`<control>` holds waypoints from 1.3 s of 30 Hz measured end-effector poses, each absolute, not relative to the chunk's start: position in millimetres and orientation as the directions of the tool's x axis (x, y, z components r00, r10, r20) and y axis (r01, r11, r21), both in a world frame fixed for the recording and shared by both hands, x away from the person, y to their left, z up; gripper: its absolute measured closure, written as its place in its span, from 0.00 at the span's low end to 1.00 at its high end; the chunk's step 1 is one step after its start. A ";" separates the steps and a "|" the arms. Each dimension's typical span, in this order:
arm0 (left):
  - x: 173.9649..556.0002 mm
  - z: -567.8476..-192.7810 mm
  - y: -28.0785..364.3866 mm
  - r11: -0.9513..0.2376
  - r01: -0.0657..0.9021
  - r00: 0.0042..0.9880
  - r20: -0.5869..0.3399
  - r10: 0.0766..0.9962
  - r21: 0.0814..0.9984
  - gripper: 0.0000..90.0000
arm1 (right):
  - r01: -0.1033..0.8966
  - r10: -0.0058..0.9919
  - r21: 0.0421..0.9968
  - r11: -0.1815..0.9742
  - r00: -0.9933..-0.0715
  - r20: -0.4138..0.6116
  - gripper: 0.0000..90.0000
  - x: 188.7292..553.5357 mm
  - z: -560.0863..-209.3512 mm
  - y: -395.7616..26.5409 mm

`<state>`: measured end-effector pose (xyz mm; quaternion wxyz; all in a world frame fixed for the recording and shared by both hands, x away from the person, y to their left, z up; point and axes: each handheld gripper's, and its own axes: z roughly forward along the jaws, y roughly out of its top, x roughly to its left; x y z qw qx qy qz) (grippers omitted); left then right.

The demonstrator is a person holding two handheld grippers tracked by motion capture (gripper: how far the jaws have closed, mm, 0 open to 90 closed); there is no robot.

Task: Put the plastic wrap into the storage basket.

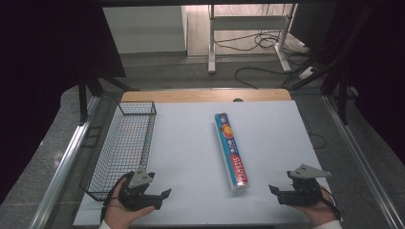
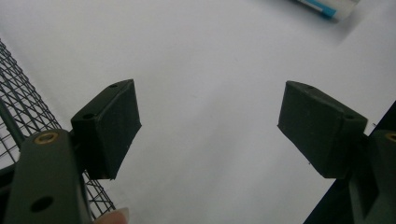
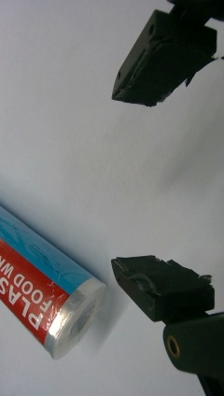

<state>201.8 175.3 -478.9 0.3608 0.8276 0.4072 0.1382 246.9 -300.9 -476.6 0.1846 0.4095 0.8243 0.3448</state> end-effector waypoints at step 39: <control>200.2 -481.4 175.2 -0.398 0.599 0.621 -0.089 0.779 0.694 0.22 | 0.583 0.818 0.723 0.371 -0.573 0.043 0.24 261.8 -444.1 -283.9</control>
